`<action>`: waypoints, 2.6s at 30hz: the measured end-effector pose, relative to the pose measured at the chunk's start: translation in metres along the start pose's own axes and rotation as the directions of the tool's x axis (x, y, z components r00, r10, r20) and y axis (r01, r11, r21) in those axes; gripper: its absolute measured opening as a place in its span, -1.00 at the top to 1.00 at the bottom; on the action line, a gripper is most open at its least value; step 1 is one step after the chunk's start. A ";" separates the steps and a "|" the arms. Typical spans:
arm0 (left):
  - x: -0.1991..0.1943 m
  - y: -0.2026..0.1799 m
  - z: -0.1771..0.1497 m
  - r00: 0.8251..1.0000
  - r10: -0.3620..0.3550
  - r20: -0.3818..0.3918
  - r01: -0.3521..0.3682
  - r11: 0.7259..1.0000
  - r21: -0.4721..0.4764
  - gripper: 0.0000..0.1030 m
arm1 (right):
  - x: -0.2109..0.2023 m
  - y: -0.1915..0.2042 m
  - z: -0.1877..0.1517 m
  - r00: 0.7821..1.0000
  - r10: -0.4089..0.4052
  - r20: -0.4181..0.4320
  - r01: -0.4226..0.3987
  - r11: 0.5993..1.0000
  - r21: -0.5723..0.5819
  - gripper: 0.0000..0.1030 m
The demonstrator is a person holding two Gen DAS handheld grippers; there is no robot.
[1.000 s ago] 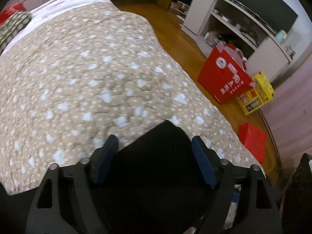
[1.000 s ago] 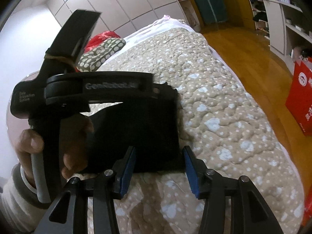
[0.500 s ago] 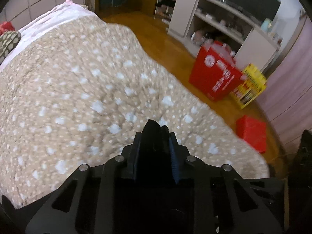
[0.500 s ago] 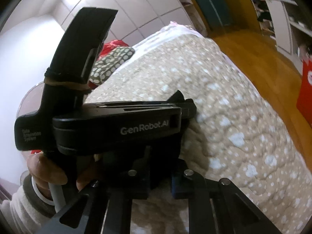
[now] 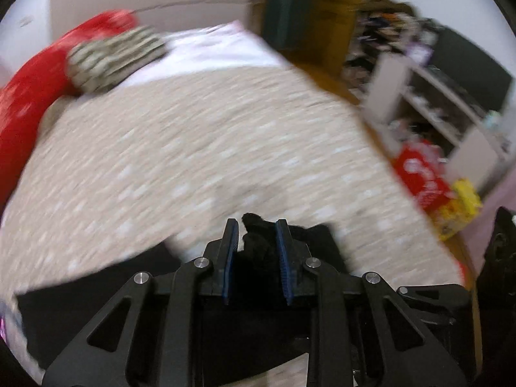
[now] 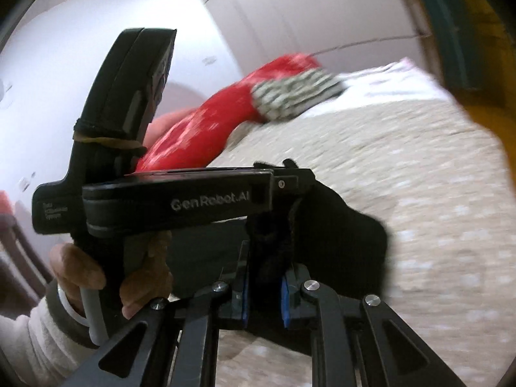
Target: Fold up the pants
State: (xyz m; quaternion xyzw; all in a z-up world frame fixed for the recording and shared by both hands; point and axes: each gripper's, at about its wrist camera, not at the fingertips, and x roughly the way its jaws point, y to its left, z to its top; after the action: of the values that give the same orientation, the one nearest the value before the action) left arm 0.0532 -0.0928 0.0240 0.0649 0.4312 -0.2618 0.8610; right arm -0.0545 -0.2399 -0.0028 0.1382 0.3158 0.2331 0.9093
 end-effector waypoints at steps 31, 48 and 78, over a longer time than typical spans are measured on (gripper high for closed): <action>0.011 0.059 -0.079 0.983 0.180 -0.048 -0.186 0.954 -0.236 0.07 | 0.049 -0.011 0.006 0.939 -0.288 -0.185 0.262 0.953 -0.153 0.62; -0.014 0.069 -0.092 0.975 0.216 -0.043 -0.220 0.935 -0.278 0.07 | 0.035 0.030 -0.024 0.946 -0.252 -0.203 0.199 0.948 -0.250 0.61; -0.049 0.110 -0.122 0.964 0.249 -0.092 -0.265 0.872 -0.412 0.07 | 0.108 0.069 -0.021 0.947 -0.171 -0.271 0.089 0.953 -0.289 0.61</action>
State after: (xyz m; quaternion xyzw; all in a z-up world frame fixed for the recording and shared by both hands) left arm -0.0013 0.0620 -0.0259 -0.0608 0.4802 -0.0448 0.8739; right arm -0.0169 -0.1241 -0.0466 -0.0457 0.4200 0.2313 0.8764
